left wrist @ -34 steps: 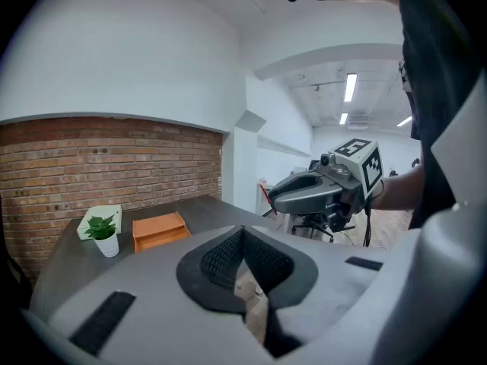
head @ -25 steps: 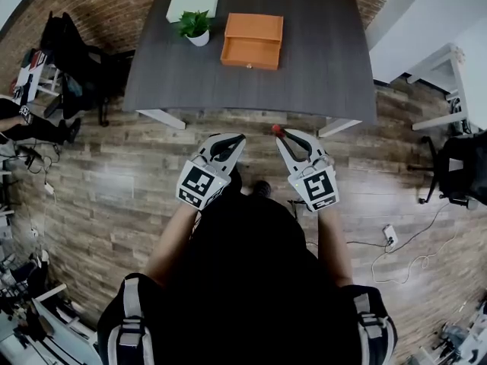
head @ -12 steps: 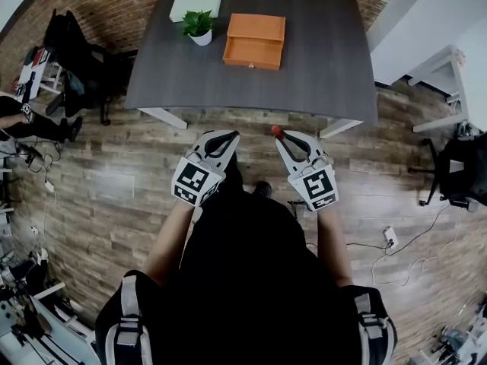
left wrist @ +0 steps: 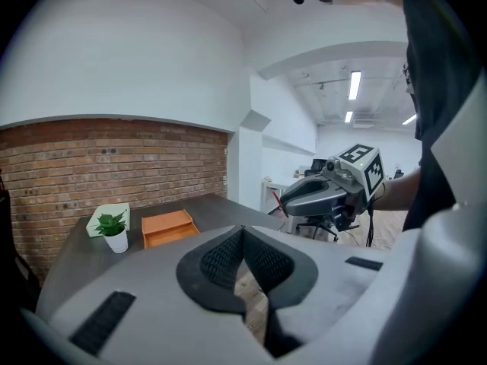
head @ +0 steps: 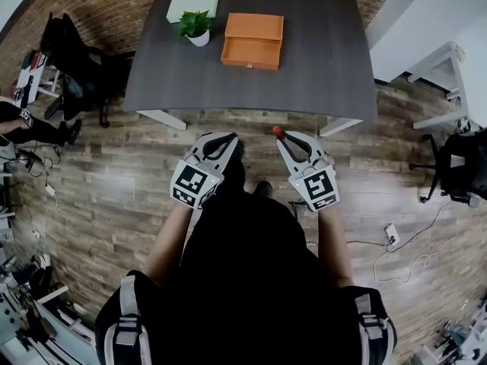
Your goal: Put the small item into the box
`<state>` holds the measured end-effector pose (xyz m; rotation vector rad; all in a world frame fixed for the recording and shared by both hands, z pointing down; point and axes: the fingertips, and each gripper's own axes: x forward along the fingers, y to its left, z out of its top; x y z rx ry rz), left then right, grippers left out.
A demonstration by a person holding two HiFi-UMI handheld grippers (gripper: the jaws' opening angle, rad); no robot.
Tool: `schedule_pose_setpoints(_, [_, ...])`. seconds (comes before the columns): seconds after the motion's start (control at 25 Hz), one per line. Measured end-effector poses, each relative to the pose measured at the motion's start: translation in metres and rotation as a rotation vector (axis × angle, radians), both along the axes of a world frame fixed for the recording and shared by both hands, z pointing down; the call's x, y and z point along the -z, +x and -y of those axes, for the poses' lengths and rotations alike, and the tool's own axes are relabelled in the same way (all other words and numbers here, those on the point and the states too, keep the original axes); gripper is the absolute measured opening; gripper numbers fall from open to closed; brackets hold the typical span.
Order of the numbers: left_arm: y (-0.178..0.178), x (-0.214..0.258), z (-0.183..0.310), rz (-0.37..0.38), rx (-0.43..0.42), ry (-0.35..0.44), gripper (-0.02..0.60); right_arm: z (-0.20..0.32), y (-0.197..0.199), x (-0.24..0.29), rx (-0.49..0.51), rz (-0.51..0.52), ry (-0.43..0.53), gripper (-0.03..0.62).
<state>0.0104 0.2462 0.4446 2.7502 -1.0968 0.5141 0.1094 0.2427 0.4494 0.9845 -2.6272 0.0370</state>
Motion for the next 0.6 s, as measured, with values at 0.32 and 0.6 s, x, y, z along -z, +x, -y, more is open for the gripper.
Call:
schedule_pose_setpoints(0.32, [0.000,0.001,0.044,-0.024,-0.030,0.005,0.023,0.032,0.005,-0.005,-0.065,-0.004,-0.021,0.066])
schedule_pose_setpoints(0.6, [-0.027,-0.002,0.098,-0.039,-0.035,-0.016,0.022,0.078,-0.015,-0.005,-0.091,-0.018,-0.041,0.066])
